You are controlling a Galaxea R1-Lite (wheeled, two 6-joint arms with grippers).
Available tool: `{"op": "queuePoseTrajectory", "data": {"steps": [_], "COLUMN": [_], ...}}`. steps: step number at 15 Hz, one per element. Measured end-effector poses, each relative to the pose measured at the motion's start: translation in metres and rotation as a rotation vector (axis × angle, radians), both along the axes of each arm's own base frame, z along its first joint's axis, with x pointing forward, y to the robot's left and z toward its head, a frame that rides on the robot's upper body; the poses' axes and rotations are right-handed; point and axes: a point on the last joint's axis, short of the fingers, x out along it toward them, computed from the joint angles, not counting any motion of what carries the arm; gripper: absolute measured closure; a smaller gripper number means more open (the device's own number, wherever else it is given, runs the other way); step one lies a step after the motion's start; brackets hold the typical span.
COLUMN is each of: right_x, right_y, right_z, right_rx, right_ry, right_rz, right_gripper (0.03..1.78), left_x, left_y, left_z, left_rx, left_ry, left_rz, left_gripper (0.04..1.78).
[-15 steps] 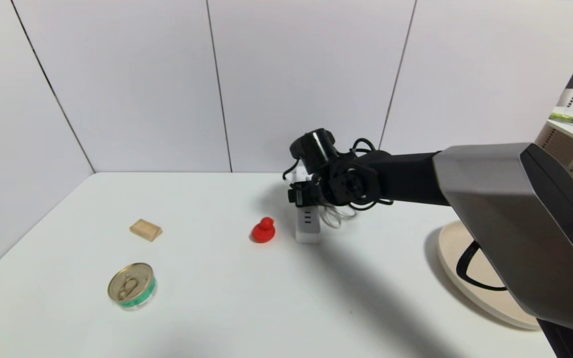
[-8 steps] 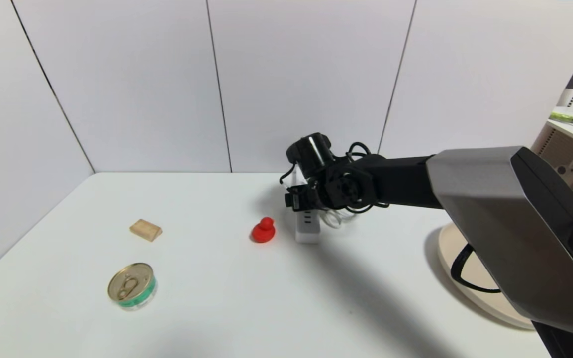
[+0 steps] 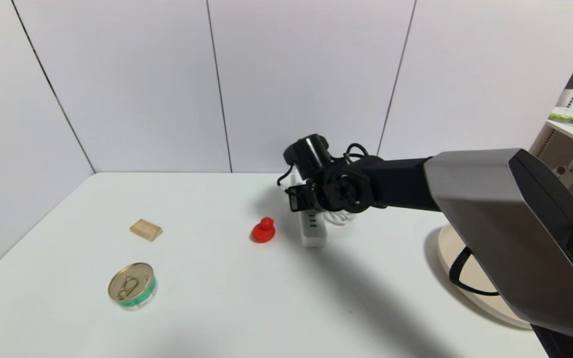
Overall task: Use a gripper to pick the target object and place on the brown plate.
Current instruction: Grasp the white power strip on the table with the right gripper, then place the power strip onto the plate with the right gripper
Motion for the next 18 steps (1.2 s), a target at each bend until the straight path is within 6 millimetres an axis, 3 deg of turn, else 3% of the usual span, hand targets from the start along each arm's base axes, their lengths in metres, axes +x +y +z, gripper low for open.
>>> {"op": "queuePoseTrajectory", "data": {"steps": [3,6,8,14,18], "right_x": [-0.002,-0.008,-0.016,-0.050,-0.074], "right_y": [-0.001,-0.005,-0.012,-0.059,-0.087], "right_z": [0.003,0.024,0.050,0.137,0.181], "right_rx": [0.009,0.046,0.096,0.177,0.228], "right_ry": [0.006,-0.004,-0.036,-0.105,-0.178], "right_rz": [0.009,0.026,0.034,0.025,0.027], "right_gripper": [0.96,0.99,1.70,1.73,1.73], "left_x": [0.000,0.000,0.000,0.000,0.000], "left_y": [0.000,0.000,0.000,0.000,0.000], "left_z": [0.000,0.000,0.000,0.000,0.000], "left_rx": [0.001,0.000,0.001,0.001,0.000], "left_ry": [0.000,0.000,0.000,0.000,0.000], "left_rz": [-0.001,0.000,0.000,0.000,0.000], "left_gripper": [0.13,0.13,0.13,0.13,0.13]}}
